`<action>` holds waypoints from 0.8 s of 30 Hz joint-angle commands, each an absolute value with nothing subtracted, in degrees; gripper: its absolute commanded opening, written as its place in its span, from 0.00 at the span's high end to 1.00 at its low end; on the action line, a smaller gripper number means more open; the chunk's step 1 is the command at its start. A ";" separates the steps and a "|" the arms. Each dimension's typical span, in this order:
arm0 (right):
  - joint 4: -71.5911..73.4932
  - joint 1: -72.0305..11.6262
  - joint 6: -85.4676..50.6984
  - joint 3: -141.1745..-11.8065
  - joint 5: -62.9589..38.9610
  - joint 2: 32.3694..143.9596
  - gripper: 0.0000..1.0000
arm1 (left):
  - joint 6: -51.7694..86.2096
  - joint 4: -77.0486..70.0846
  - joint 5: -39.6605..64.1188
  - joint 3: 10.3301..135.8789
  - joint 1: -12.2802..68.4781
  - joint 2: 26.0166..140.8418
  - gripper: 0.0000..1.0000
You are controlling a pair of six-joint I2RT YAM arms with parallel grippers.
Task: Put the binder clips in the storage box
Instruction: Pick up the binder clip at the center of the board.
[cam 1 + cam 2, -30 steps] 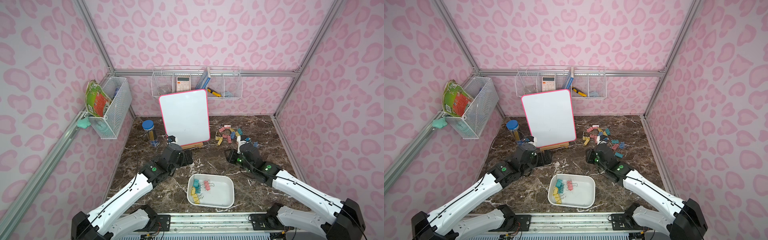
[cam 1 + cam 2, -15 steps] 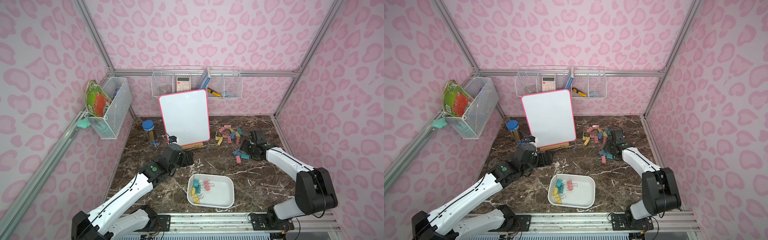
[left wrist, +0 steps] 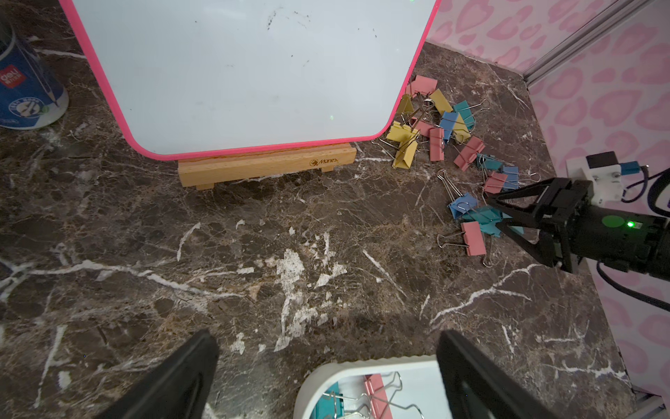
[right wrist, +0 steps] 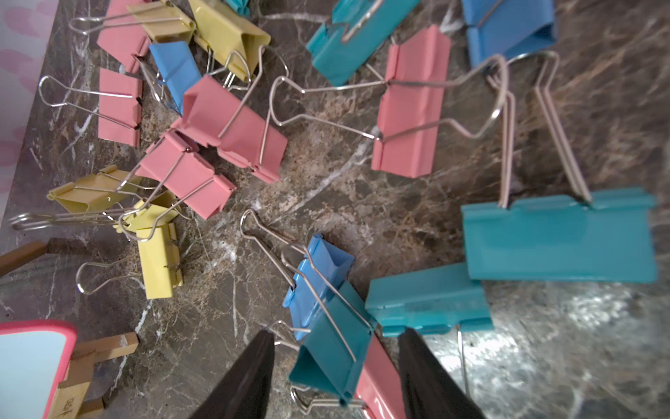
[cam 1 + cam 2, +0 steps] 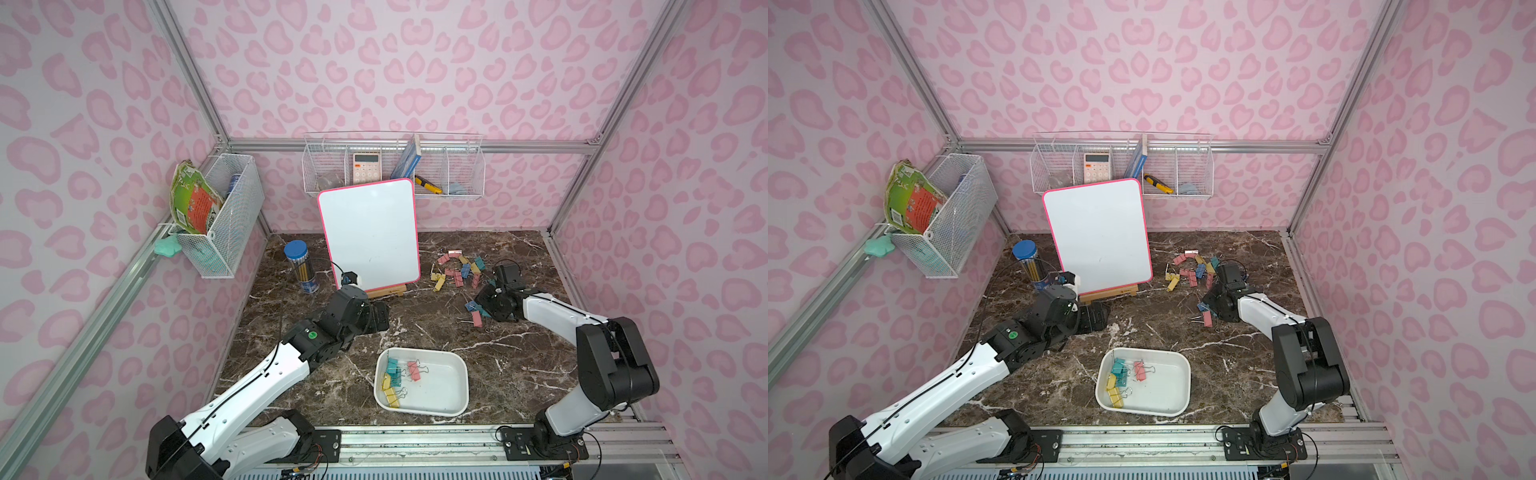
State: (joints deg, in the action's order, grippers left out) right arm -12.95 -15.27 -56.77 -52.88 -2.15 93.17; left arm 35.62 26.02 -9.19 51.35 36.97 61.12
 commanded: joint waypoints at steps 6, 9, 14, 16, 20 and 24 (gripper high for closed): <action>-11.31 -15.37 -57.13 -52.23 -2.88 93.47 0.57 | 34.74 25.39 -8.97 51.25 36.91 60.85 0.01; -11.66 -15.35 -56.70 -51.88 -2.18 92.59 0.65 | 34.27 25.07 -8.14 51.15 36.95 60.84 0.01; -12.69 -15.38 -55.60 -51.40 -0.65 89.91 0.78 | 33.42 23.87 -5.87 51.38 36.96 61.47 0.01; -13.05 -15.27 -55.08 -51.08 -0.27 88.43 0.82 | 33.14 23.45 -4.99 51.57 36.96 61.70 0.01; -14.53 -15.40 -53.81 -50.91 -0.03 84.79 0.90 | 32.58 22.55 -3.43 51.59 36.92 62.22 0.01; -16.44 -16.16 -52.56 -50.31 -1.23 79.27 0.92 | 30.43 20.52 0.23 51.75 36.96 62.96 0.01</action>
State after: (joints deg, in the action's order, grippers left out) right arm -14.61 -15.57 -54.06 -50.61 -0.99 81.84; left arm 32.80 23.33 -3.18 51.24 36.93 62.52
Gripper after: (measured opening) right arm 0.225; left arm 0.989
